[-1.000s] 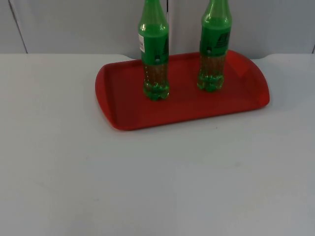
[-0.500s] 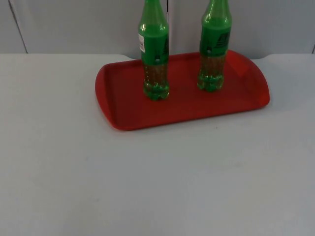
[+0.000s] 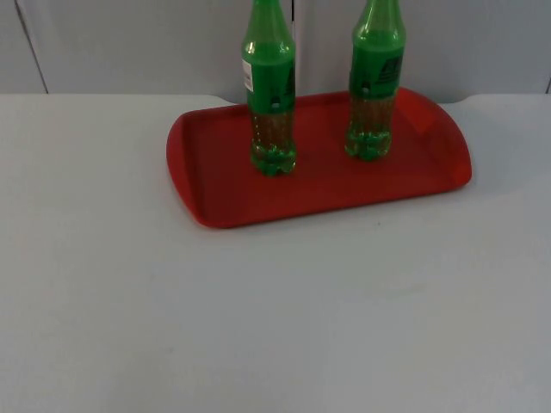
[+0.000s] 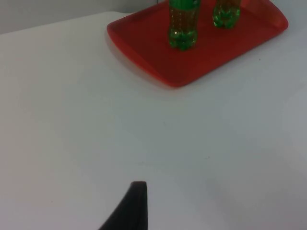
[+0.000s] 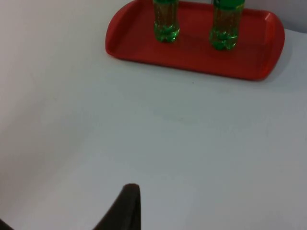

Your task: Place the bottle upright on the tray.

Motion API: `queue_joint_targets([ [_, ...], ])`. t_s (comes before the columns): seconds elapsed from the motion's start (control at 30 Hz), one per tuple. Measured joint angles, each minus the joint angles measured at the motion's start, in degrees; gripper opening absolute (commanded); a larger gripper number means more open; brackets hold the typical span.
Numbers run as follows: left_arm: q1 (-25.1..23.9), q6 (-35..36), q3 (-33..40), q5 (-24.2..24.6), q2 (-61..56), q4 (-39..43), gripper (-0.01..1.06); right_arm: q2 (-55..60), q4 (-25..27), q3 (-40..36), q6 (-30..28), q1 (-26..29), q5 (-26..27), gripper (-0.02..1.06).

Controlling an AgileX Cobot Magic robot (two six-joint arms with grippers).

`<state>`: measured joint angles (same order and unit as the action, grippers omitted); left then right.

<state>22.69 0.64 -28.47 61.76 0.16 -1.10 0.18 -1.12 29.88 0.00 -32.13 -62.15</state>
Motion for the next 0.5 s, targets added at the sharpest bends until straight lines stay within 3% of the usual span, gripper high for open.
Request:
queue_joint_targets([
  [0.13,0.0,0.0,0.0,0.0,0.0,0.0,1.05,0.0,0.0,0.0,0.0,0.6,0.0,1.05],
  [0.5,0.0,0.0,0.0,0.0,0.0,0.0,1.05,0.0,0.1,0.0,0.0,9.8,0.0,1.05],
])
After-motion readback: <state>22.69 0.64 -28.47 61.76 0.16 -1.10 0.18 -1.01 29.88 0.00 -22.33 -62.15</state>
